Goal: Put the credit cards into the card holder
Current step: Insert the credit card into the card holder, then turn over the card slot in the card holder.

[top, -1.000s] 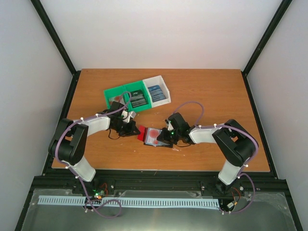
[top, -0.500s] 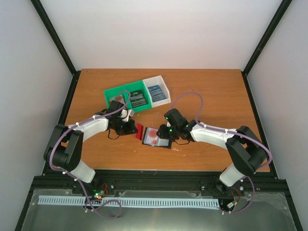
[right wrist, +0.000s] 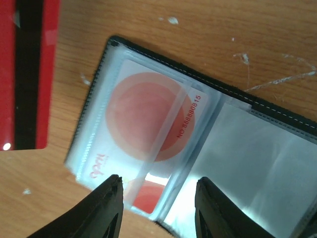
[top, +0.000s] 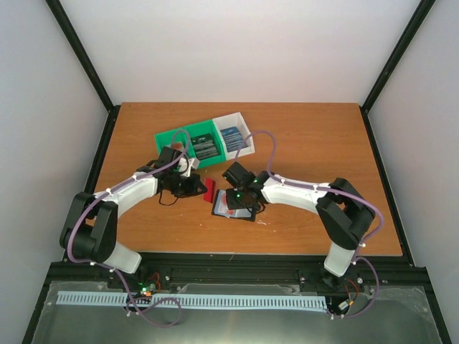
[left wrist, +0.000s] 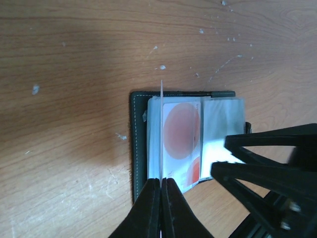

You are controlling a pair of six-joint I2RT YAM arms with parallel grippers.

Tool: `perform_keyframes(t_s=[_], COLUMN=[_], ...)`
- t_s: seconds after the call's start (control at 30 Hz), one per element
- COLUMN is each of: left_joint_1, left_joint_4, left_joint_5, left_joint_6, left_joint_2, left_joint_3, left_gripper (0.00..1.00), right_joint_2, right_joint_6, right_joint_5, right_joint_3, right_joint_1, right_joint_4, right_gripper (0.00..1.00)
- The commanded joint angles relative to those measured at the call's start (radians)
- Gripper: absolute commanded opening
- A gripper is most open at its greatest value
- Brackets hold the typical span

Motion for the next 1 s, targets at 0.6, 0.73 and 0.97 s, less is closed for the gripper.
perform_keyframes(t_s=[0.6,0.73,0.97], left_joint_1=[0.0,0.0,0.0], left_joint_4=[0.063,0.055,0.055], left_joint_5=[0.017,0.006,0.036], left_joint_6=[-0.017,-0.018,-0.003], left_joint_2=[0.056,0.056,0.074], left_joint_3=[0.004,0.005,0.004], left_gripper=[0.01,0.01,0.01], right_joint_2=[0.138,0.151,0.15], right_joint_6=[-0.031,-0.033,-0.021], right_joint_5=[-0.024,-0.021,-0.019], right_joint_3=[-0.001,-0.009,-0.045], right_joint_1=[0.008,0.008,0.008], right_joint_4=[-0.004,-0.002,0.025], right_gripper=[0.12,0.11,0.07])
